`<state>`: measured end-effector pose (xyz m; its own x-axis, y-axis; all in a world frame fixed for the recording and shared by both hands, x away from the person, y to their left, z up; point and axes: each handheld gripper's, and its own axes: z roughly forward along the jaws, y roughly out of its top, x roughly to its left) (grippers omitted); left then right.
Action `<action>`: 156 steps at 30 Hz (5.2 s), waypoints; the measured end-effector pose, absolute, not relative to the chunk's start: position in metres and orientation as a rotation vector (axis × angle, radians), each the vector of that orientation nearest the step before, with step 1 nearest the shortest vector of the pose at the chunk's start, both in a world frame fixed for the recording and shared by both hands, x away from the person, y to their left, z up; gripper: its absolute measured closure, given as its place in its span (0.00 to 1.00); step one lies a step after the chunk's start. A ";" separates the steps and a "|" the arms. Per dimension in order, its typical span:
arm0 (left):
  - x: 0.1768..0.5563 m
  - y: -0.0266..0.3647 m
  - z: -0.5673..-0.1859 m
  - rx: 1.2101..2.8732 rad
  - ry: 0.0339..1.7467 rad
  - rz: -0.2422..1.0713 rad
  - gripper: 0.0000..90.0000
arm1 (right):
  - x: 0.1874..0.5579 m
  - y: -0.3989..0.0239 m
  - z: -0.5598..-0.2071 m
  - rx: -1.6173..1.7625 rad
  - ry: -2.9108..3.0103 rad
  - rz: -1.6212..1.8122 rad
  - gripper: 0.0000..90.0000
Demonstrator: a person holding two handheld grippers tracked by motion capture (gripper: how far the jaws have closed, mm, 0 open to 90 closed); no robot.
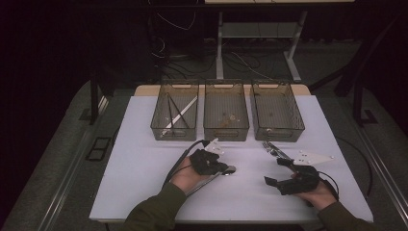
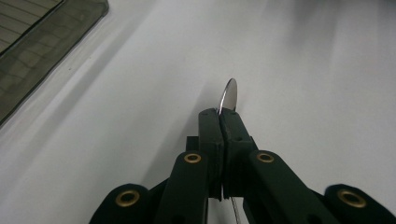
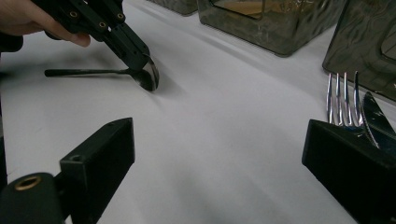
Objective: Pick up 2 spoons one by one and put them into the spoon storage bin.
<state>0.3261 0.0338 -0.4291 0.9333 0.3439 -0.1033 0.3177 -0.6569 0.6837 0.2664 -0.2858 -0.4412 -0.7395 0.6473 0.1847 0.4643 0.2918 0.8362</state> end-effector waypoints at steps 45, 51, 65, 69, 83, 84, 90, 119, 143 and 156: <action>0.392 0.066 -0.359 2.008 0.599 0.260 0.99 | 0.267 -0.287 -0.441 1.052 2.359 1.446 0.11; 0.421 0.058 -0.341 1.996 0.601 0.300 0.99 | 0.268 -0.287 -0.441 1.049 2.359 1.435 0.11; 0.494 0.031 -0.316 1.992 0.664 0.411 0.99 | 0.266 -0.288 -0.440 1.046 2.349 1.447 0.11; 0.510 0.023 -0.322 1.982 0.708 0.405 0.99 | 0.266 -0.287 -0.440 1.040 2.351 1.453 0.11; 0.523 -0.007 -0.368 2.133 0.780 0.389 0.97 | 0.265 -0.288 -0.439 1.043 2.346 1.459 0.11; 0.523 -0.009 -0.369 2.154 0.787 0.396 0.91 | 0.265 -0.288 -0.439 1.044 2.346 1.459 0.11; 0.514 -0.005 -0.370 2.158 0.785 0.394 0.61 | 0.264 -0.288 -0.438 1.033 2.345 1.465 0.11; 0.384 0.059 -0.377 2.051 0.619 0.266 0.25 | 0.266 -0.286 -0.440 1.023 2.368 1.434 0.11; 0.297 0.139 -0.422 2.003 0.687 0.270 0.05 | 0.266 -0.289 -0.439 1.031 2.370 1.419 0.11; 0.279 0.150 -0.437 2.010 0.672 0.235 0.00 | 0.270 -0.300 -0.424 1.005 2.379 1.335 0.11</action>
